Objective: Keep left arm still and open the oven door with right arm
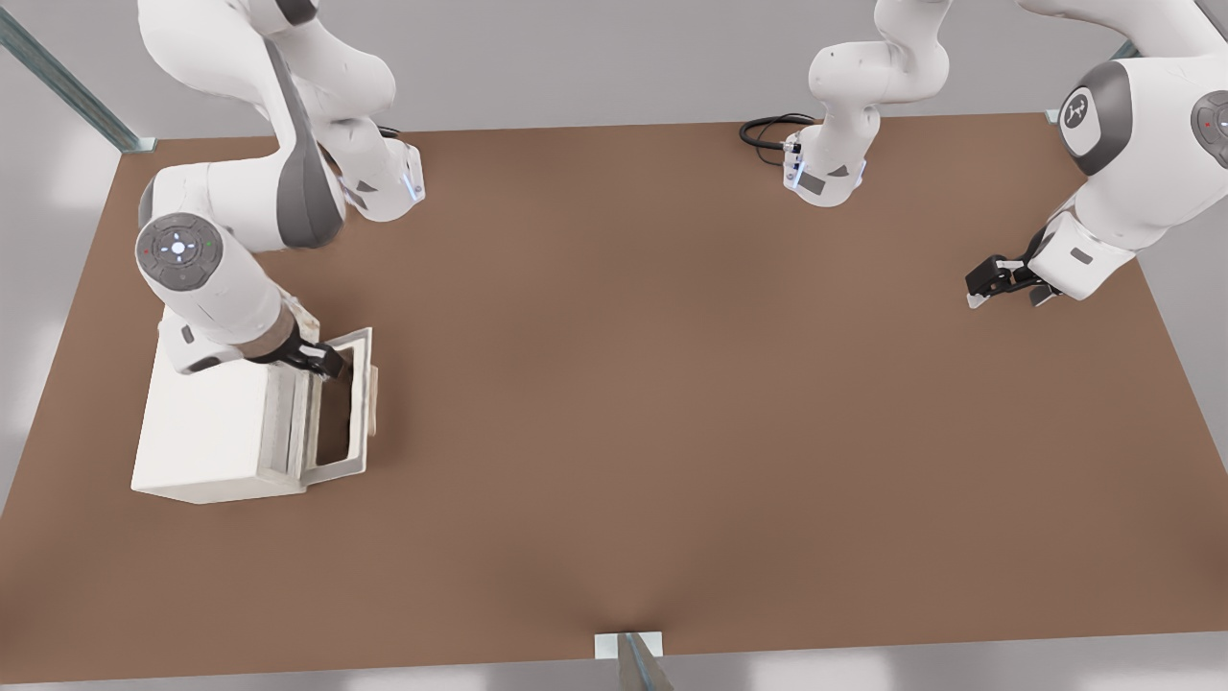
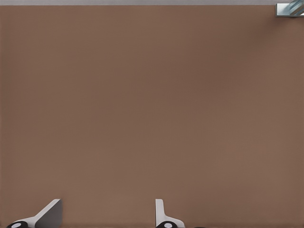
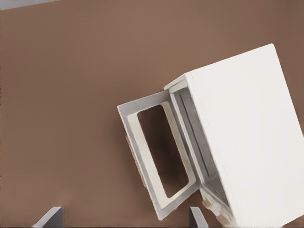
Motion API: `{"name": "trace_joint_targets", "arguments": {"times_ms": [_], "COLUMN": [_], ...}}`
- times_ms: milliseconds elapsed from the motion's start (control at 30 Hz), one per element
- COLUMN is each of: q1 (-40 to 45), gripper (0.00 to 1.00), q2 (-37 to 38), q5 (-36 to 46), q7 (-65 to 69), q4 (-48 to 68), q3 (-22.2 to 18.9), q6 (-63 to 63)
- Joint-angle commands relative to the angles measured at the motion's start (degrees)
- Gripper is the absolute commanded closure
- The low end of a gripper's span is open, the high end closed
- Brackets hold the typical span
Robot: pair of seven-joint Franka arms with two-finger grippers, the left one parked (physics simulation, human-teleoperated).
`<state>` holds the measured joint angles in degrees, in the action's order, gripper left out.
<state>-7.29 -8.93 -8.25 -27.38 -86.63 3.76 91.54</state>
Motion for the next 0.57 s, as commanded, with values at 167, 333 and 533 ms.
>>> {"name": "trace_joint_targets", "arguments": {"times_ms": [167, 333, 533], "q1": [1.14, 3.16, 3.6], "gripper": [0.0, 0.0, 0.0], "q2": [-0.83, -1.35, -1.53], "q5": [3.33, 3.33, 3.33], "q7": [21.41, 21.58, 21.67], "q4": [2.25, 2.34, 2.34], "q3": [-1.12, -1.12, -1.03], "q6": [-1.1, -1.1, -1.28]}}
